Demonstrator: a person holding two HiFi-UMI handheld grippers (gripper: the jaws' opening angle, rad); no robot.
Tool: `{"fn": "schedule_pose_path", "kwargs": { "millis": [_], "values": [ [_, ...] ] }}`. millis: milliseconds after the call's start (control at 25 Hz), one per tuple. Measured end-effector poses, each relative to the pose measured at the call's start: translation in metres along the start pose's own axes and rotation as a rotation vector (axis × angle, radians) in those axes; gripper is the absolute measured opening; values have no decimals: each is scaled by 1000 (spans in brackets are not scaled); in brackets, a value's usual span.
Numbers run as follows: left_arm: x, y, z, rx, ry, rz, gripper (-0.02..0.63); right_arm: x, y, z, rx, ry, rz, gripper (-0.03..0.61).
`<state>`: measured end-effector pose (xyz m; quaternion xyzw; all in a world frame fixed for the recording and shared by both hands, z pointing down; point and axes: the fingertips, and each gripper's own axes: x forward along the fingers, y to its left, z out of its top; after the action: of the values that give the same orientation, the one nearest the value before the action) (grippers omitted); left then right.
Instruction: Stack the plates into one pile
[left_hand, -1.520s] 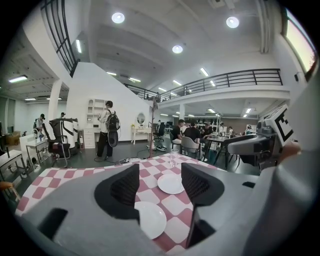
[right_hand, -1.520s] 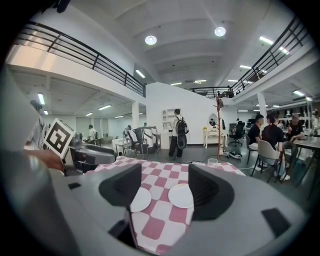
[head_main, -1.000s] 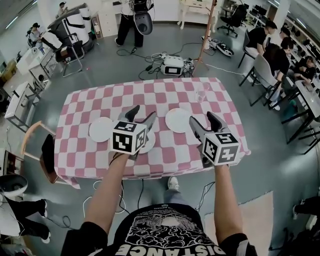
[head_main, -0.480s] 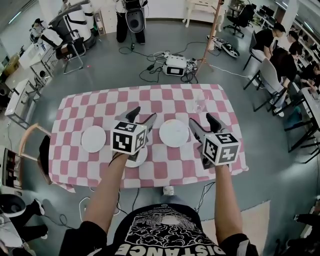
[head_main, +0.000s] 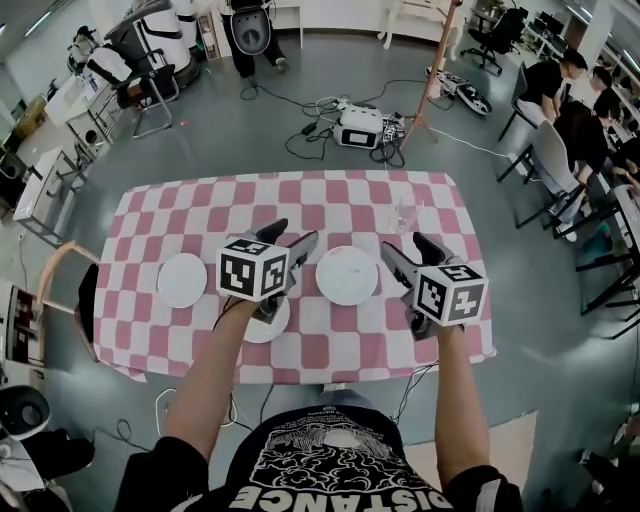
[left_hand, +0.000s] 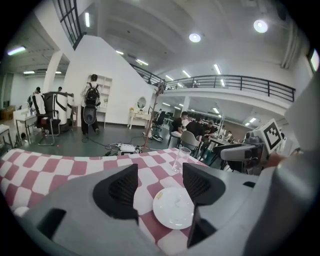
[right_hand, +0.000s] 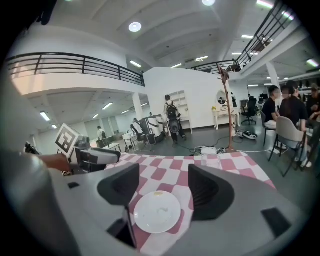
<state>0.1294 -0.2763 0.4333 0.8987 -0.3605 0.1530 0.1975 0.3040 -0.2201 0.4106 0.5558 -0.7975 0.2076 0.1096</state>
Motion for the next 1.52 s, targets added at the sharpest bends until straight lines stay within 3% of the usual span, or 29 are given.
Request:
{"fn": "schedule_pose_path", "kwargs": {
  "millis": [360, 600, 920, 1120, 1280, 1520],
  "values": [
    [24, 6, -16, -224, 79, -118, 299, 21, -13, -19, 118, 94, 115, 307],
    [38, 7, -49, -353, 206, -185, 298, 34, -15, -36, 174, 170, 192, 302],
    [55, 12, -77, -536, 250, -231, 296, 50, -24, -60, 312, 256, 277, 298],
    [67, 8, -101, -579, 333, -266, 296, 58, -32, -81, 406, 307, 316, 288],
    [75, 6, -111, -669, 361, -302, 296, 65, -34, -100, 460, 361, 345, 287],
    [81, 4, -129, -700, 420, -320, 296, 73, -34, -131, 509, 461, 381, 287]
  ]
}}
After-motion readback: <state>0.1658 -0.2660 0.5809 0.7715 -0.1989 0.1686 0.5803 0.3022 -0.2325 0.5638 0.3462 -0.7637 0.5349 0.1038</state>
